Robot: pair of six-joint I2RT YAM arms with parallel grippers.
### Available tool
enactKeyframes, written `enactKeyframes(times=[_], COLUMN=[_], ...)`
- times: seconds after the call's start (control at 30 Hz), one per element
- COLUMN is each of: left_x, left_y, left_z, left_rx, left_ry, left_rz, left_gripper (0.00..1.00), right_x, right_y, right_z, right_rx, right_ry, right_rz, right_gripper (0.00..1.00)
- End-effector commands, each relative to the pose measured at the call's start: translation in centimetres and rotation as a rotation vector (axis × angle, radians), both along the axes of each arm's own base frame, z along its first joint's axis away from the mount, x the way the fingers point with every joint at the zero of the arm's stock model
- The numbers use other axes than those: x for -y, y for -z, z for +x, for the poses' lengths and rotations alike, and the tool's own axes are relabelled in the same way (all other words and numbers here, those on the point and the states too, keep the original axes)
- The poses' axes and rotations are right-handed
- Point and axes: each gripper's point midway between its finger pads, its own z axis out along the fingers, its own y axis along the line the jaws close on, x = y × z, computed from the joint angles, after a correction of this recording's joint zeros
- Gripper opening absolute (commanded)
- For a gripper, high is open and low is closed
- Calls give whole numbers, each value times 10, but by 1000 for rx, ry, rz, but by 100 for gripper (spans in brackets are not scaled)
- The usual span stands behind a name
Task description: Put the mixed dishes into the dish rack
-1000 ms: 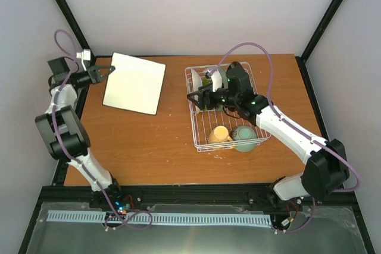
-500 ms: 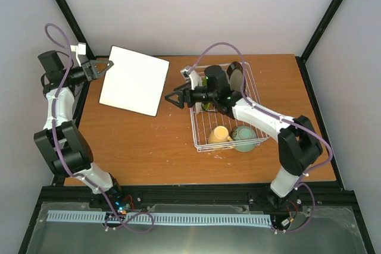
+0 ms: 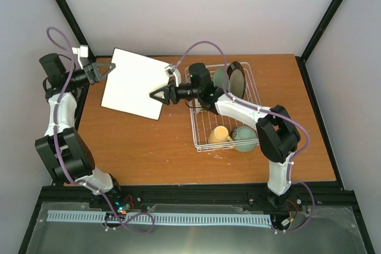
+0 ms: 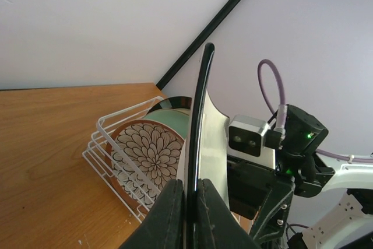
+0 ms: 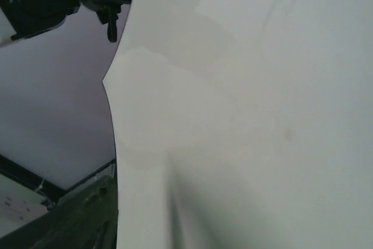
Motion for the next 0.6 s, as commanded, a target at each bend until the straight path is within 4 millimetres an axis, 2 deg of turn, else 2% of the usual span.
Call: enactKeyframes(times=[0.0,0.1,0.13,0.33,0.43,0.47,0.53,0.57], left_x=[23,30,31,32,29,28,25,23], left_y=[-18,-8,-5,8,12,13,15,18], left_z=[-34,-34,-33,-24,-15,-12,-5,0], left_rx=[31,17,12,-13,-18,-23,-28,-44], left_ry=[165,177,181,163,121,112,83,59], left_rz=[-28,-29,-31,-38,-30,-29,-20,-16], left_gripper=[1,1,1,1,9,17,22,29], right_x=[-21,-27,-27,-21,-16,-15,-12,-11], right_y=[-33,-48,-52,-72,-77,-79,-79,-79], right_z=[-14,-23,-25,-34,-32,-33,-32,-34], right_rx=[19,22,30,85,98,107,112,118], right_ry=[-104,-153,-155,-154,-119,-114,-98,-100], right_rz=[113,155,162,172,159,158,146,143], right_gripper=[50,11,4,3,3,3,3,3])
